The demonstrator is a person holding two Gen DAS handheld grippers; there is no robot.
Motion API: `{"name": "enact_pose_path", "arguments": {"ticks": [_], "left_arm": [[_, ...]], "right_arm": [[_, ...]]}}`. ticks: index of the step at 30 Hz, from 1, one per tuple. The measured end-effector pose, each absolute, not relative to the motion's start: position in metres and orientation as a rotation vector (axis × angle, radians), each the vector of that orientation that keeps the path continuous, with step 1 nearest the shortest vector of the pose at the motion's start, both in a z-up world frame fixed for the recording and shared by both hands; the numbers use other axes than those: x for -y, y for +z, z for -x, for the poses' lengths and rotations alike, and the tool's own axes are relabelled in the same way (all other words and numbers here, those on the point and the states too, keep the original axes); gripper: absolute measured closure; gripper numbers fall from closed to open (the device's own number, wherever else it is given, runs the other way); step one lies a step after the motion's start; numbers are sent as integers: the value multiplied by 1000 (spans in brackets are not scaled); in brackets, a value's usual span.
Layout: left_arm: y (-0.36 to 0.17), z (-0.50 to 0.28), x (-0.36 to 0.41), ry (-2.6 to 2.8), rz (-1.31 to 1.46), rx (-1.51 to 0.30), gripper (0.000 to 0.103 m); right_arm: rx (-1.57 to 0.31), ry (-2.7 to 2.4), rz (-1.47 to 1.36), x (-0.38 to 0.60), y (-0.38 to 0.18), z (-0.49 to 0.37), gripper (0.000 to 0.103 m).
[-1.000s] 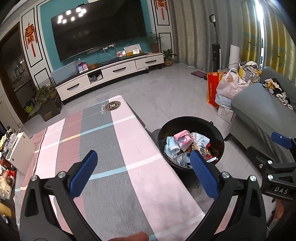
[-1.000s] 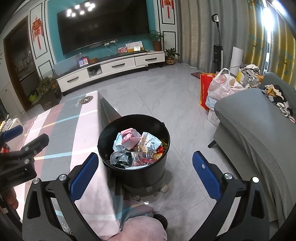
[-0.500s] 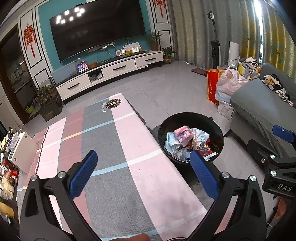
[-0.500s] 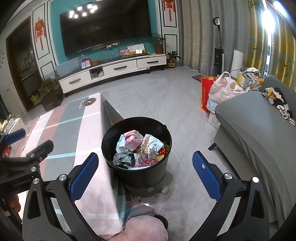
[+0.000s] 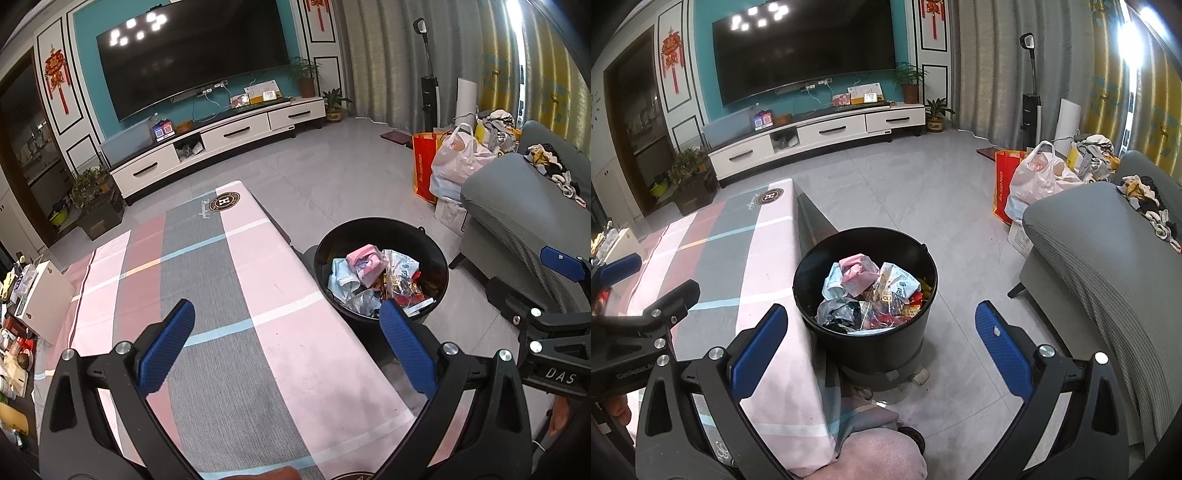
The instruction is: Collect trash
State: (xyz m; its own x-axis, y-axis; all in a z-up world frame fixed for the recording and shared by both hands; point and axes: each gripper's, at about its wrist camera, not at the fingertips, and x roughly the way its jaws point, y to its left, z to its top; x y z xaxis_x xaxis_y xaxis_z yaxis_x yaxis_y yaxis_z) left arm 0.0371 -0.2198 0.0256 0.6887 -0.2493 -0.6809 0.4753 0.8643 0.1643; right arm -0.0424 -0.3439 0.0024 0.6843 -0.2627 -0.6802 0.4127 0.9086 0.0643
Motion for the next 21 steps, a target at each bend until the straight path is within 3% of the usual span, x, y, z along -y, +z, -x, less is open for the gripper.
{"name": "enact_pose_path", "arguments": {"ticks": [21], "left_arm": [[9, -41, 226, -406, -366, -733, 3]], "right_arm": [[-761, -385, -217, 347, -16, 33, 4]]}}
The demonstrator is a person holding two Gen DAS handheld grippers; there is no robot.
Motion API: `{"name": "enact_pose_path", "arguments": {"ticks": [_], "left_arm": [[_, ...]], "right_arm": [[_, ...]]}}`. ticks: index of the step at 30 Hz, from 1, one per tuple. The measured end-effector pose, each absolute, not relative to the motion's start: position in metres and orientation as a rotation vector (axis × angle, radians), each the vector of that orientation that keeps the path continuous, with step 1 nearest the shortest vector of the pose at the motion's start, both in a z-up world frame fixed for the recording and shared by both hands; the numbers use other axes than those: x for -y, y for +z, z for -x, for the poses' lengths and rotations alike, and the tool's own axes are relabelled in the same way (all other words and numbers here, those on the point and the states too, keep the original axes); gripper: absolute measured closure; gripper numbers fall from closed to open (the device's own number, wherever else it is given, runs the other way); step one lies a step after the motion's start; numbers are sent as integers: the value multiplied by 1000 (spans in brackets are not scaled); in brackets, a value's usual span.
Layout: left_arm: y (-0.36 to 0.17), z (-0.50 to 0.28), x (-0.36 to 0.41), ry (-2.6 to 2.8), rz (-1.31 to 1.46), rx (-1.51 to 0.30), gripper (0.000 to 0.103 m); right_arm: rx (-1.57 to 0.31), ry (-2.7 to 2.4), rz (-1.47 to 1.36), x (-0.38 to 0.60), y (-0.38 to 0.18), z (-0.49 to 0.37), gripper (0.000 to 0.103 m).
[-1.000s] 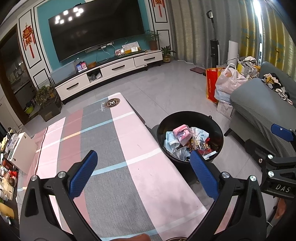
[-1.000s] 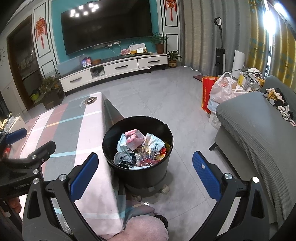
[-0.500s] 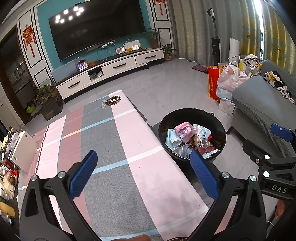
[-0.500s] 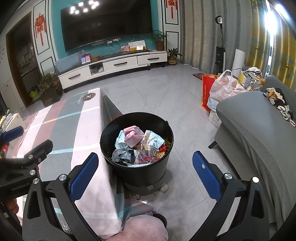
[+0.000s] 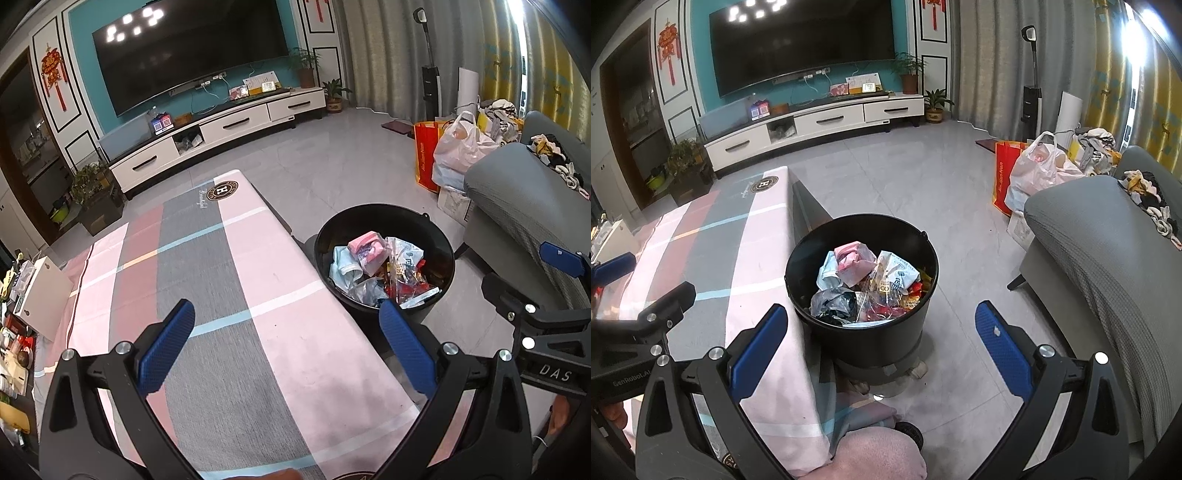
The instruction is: Collect trash
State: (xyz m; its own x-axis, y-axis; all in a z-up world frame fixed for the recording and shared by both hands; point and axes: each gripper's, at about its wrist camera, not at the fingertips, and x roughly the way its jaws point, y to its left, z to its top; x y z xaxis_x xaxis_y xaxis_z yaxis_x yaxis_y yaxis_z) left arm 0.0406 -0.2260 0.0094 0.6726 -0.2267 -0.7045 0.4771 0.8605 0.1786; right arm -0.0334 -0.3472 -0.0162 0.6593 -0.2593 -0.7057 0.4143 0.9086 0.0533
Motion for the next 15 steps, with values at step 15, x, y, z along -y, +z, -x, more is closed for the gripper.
{"name": "enact_pose_path", "arguments": {"ticks": [15], "left_arm": [[9, -40, 227, -406, -366, -733, 3]], "right_arm": [[-761, -383, -213, 346, -17, 33, 4]]}}
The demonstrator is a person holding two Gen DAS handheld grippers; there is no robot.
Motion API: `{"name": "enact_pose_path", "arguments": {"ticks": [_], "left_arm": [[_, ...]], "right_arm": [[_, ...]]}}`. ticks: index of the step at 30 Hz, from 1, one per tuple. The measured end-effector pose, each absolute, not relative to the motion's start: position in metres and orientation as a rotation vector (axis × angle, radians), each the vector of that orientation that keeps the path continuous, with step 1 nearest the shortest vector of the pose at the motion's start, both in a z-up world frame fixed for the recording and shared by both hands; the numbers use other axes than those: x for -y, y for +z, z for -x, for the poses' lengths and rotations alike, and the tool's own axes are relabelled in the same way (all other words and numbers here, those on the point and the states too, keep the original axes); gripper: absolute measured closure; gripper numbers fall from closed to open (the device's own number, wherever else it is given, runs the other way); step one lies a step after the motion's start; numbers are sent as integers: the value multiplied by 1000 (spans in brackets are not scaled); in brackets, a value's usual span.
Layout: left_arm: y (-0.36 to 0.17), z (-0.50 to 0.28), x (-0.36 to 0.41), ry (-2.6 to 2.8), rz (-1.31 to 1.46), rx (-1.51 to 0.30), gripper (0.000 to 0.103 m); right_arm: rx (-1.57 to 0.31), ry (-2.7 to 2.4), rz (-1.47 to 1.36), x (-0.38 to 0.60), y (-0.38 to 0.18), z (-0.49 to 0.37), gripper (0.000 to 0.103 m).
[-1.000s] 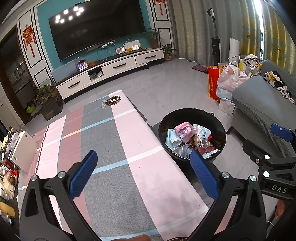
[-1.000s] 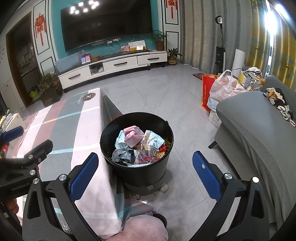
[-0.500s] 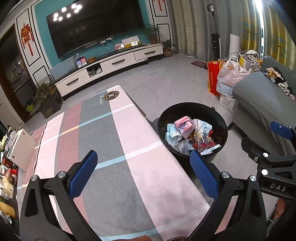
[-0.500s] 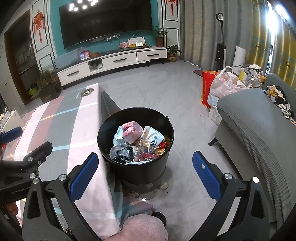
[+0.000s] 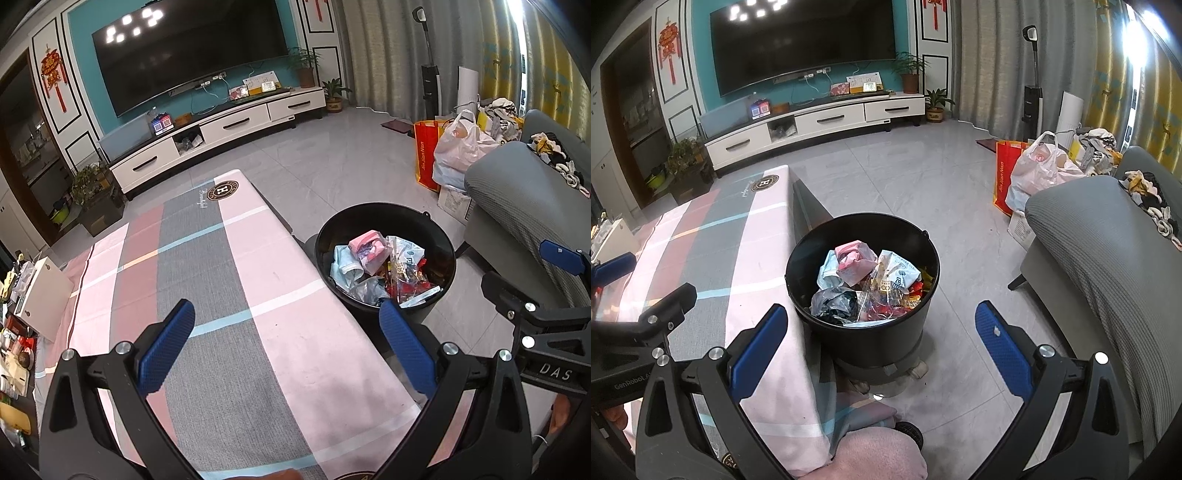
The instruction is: Collect trash
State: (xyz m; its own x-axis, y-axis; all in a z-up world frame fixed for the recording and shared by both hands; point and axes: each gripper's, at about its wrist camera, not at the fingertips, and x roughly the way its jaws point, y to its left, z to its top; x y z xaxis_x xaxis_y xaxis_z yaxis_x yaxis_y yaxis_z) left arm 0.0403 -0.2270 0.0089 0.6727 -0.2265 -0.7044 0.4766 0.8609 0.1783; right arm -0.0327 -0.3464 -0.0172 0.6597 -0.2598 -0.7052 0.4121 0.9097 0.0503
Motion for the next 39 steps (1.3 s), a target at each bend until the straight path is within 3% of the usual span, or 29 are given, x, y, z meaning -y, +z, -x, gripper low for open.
{"name": "enact_pose_path", "arguments": {"ticks": [39], "left_arm": [[13, -43, 222, -392, -367, -718, 3]], "right_arm": [[-760, -382, -214, 345, -18, 33, 4]]}}
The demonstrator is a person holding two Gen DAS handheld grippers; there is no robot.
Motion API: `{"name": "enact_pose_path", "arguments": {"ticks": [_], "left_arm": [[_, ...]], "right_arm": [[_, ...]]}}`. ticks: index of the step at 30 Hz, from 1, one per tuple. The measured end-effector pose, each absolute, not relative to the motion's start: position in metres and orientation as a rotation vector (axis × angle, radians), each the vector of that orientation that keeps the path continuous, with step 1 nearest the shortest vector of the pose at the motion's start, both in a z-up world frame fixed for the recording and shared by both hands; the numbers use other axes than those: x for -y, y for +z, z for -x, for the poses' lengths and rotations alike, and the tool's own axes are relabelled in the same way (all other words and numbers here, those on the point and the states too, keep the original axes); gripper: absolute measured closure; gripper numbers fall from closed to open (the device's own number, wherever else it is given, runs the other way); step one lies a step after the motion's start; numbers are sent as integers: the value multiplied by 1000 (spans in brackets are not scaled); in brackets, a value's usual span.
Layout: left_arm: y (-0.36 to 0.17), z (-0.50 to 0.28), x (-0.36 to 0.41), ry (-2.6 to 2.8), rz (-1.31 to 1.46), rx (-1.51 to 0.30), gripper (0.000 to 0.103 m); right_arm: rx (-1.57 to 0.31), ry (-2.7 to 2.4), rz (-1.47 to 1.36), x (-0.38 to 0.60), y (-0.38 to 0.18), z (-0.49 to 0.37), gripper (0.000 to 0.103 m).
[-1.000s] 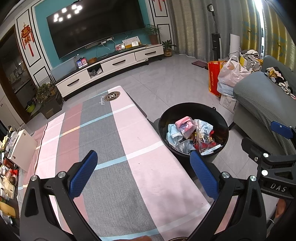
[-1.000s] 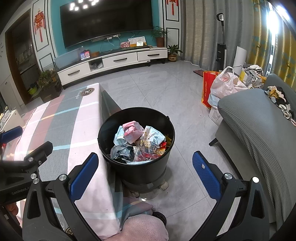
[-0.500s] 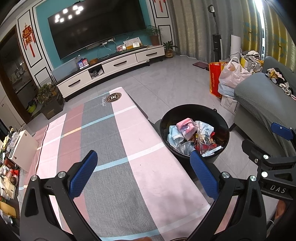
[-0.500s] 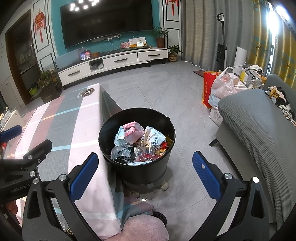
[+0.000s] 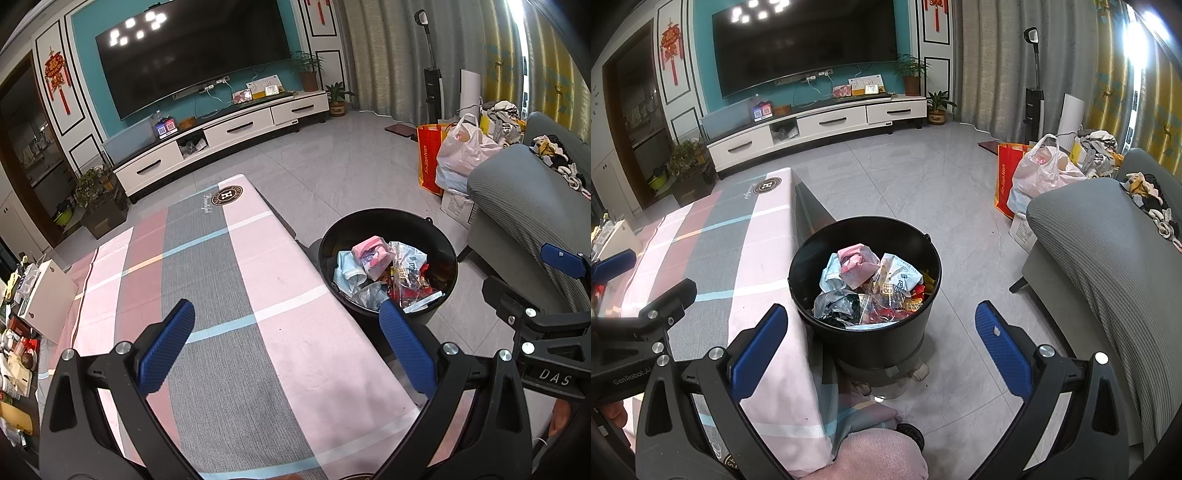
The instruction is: Collect trash
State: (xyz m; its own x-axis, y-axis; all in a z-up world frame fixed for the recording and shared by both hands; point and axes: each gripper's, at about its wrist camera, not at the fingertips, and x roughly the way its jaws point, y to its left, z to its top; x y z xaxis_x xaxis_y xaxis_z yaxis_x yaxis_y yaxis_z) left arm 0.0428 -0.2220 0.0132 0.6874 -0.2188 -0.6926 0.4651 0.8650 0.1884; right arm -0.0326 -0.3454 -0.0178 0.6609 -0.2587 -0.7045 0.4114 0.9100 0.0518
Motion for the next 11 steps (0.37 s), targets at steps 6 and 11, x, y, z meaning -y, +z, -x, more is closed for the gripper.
{"name": "enact_pose_path", "arguments": {"ticks": [6, 11], "left_arm": [[14, -43, 221, -390, -361, -722, 3], [13, -42, 222, -386, -360, -728, 3]], "right_arm": [[-759, -382, -217, 346, -18, 33, 4], [-759, -381, -216, 345, -18, 33, 4]]}}
